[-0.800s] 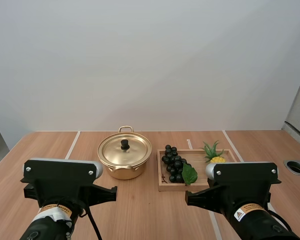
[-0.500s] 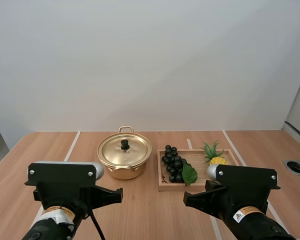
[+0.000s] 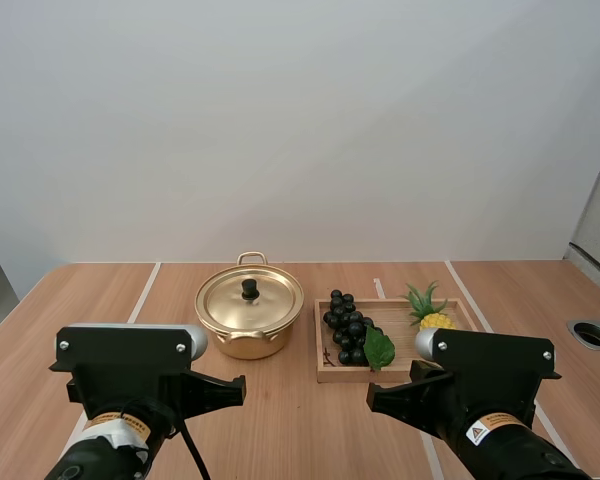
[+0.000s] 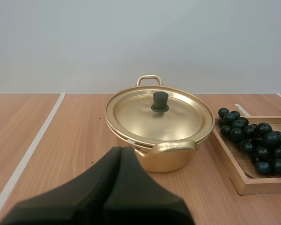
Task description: Open the pot, put the pineapple inside, and close it
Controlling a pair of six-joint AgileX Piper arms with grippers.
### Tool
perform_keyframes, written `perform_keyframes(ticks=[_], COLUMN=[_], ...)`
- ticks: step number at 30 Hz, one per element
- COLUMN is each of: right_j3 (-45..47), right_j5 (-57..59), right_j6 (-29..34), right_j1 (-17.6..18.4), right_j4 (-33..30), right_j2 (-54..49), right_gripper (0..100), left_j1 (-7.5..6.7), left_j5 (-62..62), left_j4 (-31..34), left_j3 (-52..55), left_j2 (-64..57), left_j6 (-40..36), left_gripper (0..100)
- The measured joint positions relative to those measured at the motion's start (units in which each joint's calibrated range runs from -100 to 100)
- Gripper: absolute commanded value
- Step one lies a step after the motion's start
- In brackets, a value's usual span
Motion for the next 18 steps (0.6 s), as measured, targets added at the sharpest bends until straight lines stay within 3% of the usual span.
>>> perform_keyframes(ticks=[8,13,18], right_j3=[0.05,0.05,0.05], right_j5=[-0.23,-7.42,-7.13], right_j6=[0.0,0.0,0.0], right_j1=[-0.15,-0.15,-0.45], right_j4=[-0.37,-5.42,-8.42], right_j2=[0.0,0.0,0.0], right_gripper=[0,0,0], left_j1=[0.0,0.0,0.0], left_j5=[0.0,-0.36,-0.76], left_j4=[0.0,2.04,3.33], left_j3=[0.0,0.0,0.0], left_j2=[0.0,0.0,0.0], left_j6=[0.0,-0.13,-0.2], left_gripper=[0,0,0])
